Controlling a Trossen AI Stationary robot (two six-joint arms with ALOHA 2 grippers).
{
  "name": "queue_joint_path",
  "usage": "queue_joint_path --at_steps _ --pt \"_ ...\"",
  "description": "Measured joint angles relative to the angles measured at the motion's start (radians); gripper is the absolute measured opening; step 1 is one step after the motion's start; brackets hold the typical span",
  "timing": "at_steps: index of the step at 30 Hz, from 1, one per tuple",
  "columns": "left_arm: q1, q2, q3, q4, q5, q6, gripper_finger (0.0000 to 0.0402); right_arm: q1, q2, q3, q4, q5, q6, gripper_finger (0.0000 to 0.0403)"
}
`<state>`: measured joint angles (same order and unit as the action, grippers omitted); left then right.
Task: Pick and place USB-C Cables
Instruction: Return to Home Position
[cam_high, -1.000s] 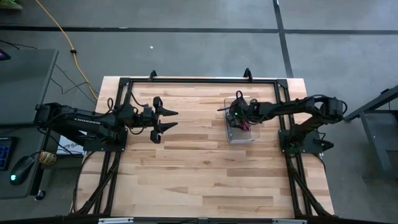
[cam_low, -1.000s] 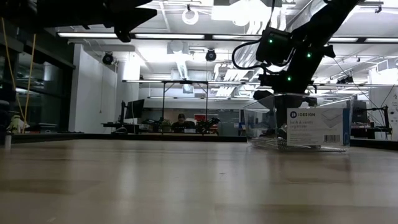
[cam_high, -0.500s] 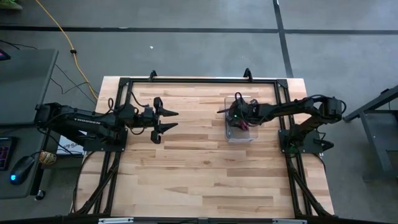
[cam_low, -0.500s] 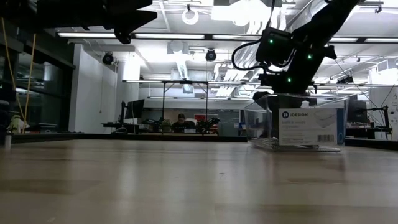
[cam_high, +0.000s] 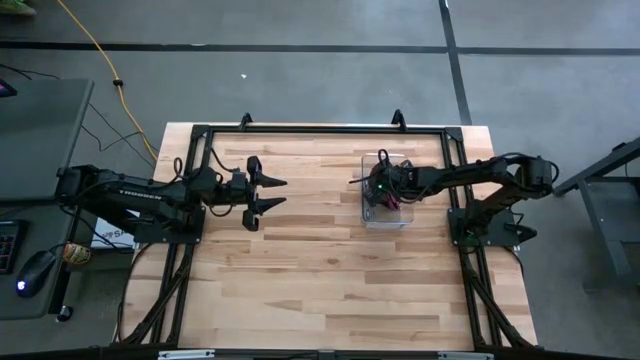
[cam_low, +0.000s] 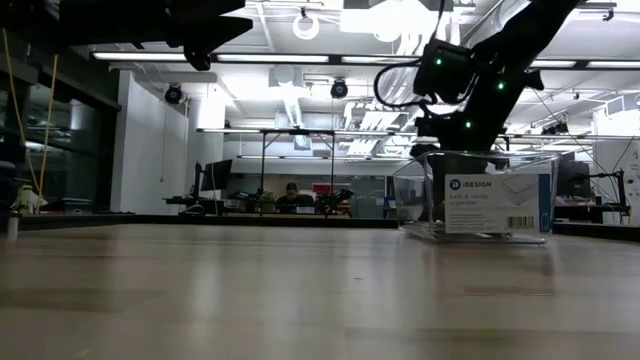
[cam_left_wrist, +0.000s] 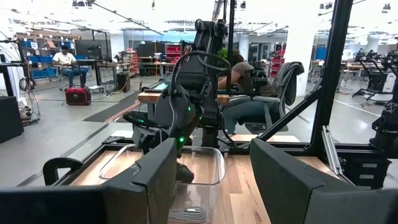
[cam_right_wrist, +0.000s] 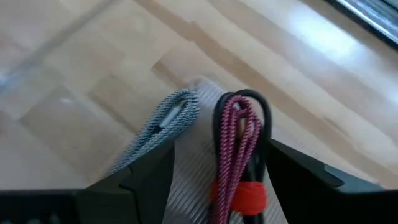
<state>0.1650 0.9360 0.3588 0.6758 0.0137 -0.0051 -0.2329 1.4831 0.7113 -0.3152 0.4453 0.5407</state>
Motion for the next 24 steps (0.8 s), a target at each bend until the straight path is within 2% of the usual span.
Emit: queue_joint_path --at_steps 5,10,15,17,24 --pt "0.0 0.0 0.0 0.0 0.0 -0.002 0.0184 0.004 -0.1 -0.002 -0.005 -0.008 -0.014 0.0239" --pt "0.0 0.0 0.0 -0.013 0.0 -0.004 0.0184 0.068 -0.219 -0.012 0.019 0.059 -0.097 0.0239" --pt "0.0 0.0 0.0 -0.036 0.0 -0.034 0.0184 0.168 -0.318 -0.078 0.19 0.091 -0.225 0.0238" --pt "0.0 0.0 0.0 -0.036 0.0 -0.034 0.0184 0.203 -0.348 -0.116 0.31 0.049 -0.297 0.0238" --pt "0.0 -0.001 0.0 -0.036 0.0 -0.036 0.0184 0.285 -0.413 -0.191 0.726 -0.201 -0.549 0.0238"
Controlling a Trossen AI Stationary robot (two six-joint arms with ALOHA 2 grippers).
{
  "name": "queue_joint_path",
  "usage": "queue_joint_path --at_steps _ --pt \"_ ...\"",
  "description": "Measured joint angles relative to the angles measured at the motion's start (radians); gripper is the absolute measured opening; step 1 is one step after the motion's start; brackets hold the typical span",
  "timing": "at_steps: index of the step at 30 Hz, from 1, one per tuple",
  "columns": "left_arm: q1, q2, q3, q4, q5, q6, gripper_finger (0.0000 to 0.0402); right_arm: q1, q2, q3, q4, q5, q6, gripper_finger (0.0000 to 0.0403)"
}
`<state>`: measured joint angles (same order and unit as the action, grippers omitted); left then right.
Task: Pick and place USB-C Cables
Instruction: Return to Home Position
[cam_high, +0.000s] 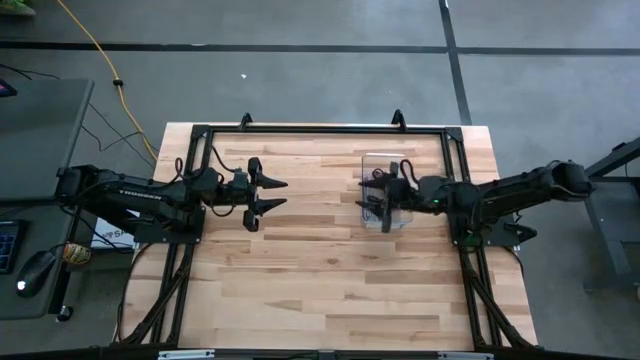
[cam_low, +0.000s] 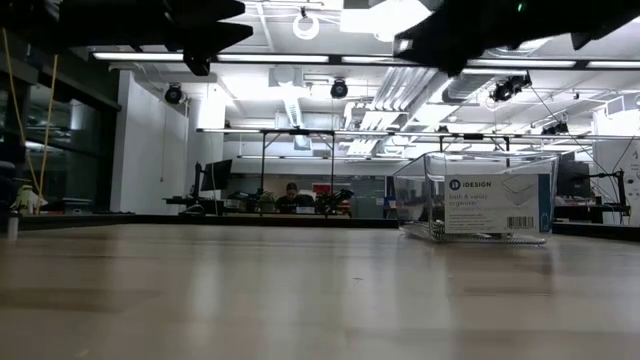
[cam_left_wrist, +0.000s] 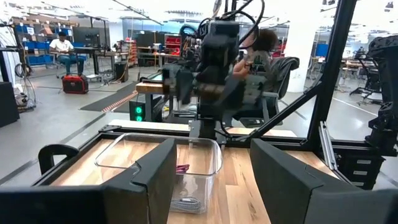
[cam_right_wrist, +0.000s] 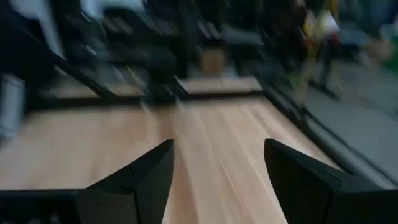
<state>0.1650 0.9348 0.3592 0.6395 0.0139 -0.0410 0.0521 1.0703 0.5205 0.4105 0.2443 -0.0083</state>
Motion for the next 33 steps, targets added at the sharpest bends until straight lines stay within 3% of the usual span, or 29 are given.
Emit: queue_joint_path --at_steps 5,26,30,33 --pt "0.0 0.0 0.0 0.0 0.0 0.0 0.0184 0.038 -0.017 0.0 0.137 -0.02 -0.051 0.0238" --pt "0.0 -0.001 0.0 -0.032 0.013 0.0 0.0182 0.047 -0.018 0.0 0.121 -0.019 -0.052 0.0238" --pt "0.022 -0.074 0.009 -0.124 0.012 -0.027 0.0156 0.047 -0.018 0.0 0.108 -0.019 -0.052 0.0238" --pt "0.047 -0.188 0.01 -0.258 0.008 -0.01 0.0116 0.047 -0.018 0.0 0.094 -0.019 -0.052 0.0238"
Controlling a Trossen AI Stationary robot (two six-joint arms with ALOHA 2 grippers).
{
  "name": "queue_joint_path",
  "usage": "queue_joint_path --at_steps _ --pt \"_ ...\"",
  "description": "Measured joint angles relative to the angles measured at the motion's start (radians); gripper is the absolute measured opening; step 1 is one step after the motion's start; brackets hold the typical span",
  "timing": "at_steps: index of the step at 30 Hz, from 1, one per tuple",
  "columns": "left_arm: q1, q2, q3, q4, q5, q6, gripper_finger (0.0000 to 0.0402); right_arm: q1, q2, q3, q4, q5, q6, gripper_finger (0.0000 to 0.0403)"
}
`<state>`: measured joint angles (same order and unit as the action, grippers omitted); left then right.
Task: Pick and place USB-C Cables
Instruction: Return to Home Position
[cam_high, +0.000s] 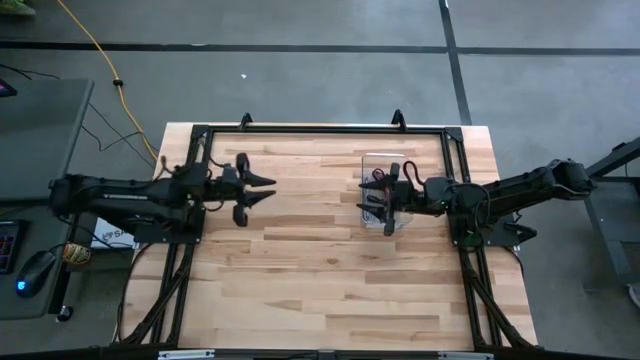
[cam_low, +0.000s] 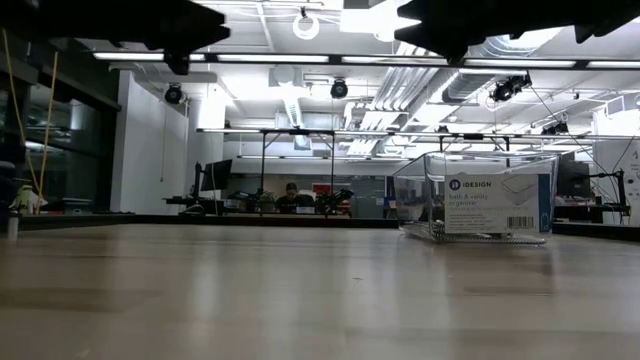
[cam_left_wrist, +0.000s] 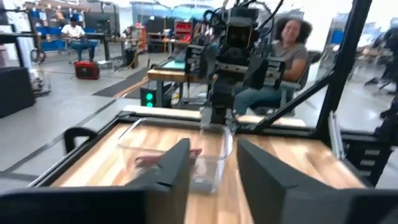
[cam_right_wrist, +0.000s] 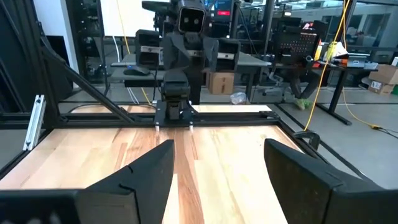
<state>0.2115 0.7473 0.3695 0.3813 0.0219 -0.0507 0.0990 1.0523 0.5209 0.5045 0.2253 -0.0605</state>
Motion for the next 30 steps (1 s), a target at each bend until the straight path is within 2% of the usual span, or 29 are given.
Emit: queue_joint_path --at_steps 3,6,10,14,17,23,29,30 --pt "0.027 -0.13 -0.01 -0.129 0.001 0.018 0.0062 0.0 0.0 0.0 -0.009 0.0 0.0 0.0238" --pt "0.054 -0.257 -0.066 -0.156 0.0 0.016 0.0011 0.0 0.0 0.0 -0.008 0.0 0.0 0.0238" --pt "0.091 -0.418 -0.141 -0.159 0.012 0.007 0.0011 0.0 0.0 0.0 -0.008 0.0 0.0 0.0238" --pt "0.119 -0.525 -0.188 -0.165 0.036 -0.034 0.0002 0.0 0.0 0.0 -0.008 0.0 0.0 0.0238" --pt "0.124 -0.57 -0.193 -0.17 0.042 -0.045 0.0001 0.0 0.0 0.0 -0.008 0.0 0.0 0.0238" --pt "0.104 -0.571 -0.204 -0.255 0.013 -0.088 0.0 0.0 0.0 0.0 -0.008 0.0 0.0 0.0238" --pt "0.059 -0.577 -0.361 -0.117 -0.035 -0.128 0.0 0.0 0.0 0.001 -0.008 0.0 0.0 0.0238" --pt "0.054 -0.578 -0.36 -0.147 -0.042 -0.13 0.0 0.0 0.0 0.001 -0.008 0.0 0.0 0.0238"
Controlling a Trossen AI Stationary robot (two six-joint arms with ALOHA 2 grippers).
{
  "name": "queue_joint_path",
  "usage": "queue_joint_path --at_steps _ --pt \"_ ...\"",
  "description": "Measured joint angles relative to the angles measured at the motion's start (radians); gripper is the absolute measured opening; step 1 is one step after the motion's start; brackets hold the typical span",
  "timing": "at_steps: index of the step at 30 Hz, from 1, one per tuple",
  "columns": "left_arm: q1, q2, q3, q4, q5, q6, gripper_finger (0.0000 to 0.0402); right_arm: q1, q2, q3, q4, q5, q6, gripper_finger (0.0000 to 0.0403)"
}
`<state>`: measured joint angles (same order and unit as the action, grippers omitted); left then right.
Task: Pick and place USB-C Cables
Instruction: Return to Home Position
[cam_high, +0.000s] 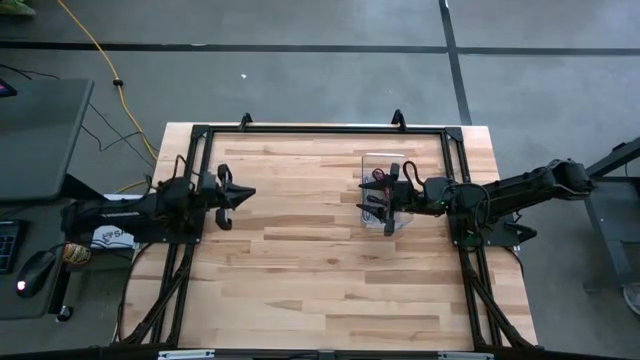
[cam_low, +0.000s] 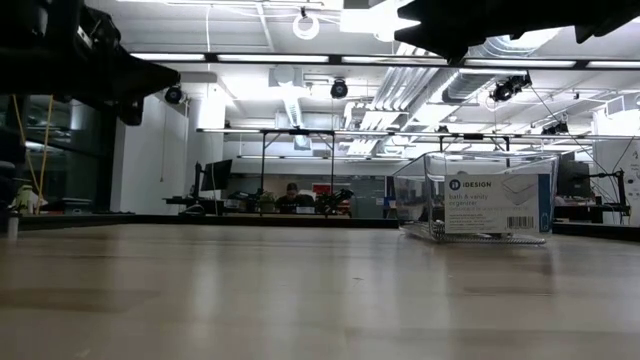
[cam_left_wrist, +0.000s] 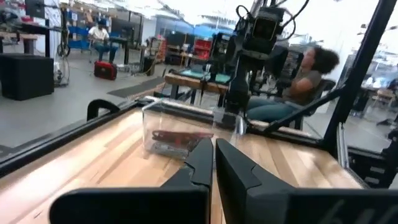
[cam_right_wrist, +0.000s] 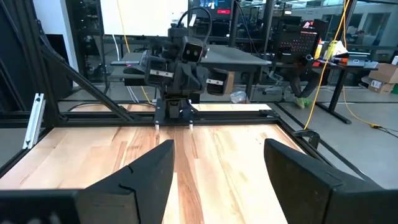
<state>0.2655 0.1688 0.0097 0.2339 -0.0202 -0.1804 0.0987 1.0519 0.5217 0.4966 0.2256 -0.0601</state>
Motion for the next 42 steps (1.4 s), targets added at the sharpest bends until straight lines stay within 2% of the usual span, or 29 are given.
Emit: queue_joint_path --at_steps 8,14,21,24,27,36,42 --pt "-0.066 -0.001 0.004 -0.031 -0.001 -0.025 0.0 0.0 0.0 0.0 -0.007 0.0 0.01 0.0238" --pt "-0.117 -0.004 0.003 -0.025 -0.055 -0.003 0.0 0.0 0.0 0.0 -0.01 0.0 0.01 0.0238" --pt "-0.119 -0.092 0.003 -0.036 -0.054 0.018 0.0 0.0 0.0 0.0 -0.021 0.0 0.011 0.0238" --pt "-0.119 -0.163 0.003 -0.126 -0.052 0.011 0.0 0.0 0.0 0.0 -0.029 0.0 0.011 0.0238" --pt "-0.119 -0.165 0.001 -0.222 -0.059 -0.023 0.0 0.0 0.0 0.0 -0.03 0.0 0.01 0.0238" --pt "-0.131 -0.164 0.003 -0.211 -0.079 -0.029 0.0 0.0 0.0 0.001 -0.019 0.0 0.013 0.0238" --pt "-0.13 -0.162 0.003 -0.21 -0.081 -0.026 0.0 0.0 0.0 0.001 -0.053 0.0 0.087 0.0238"
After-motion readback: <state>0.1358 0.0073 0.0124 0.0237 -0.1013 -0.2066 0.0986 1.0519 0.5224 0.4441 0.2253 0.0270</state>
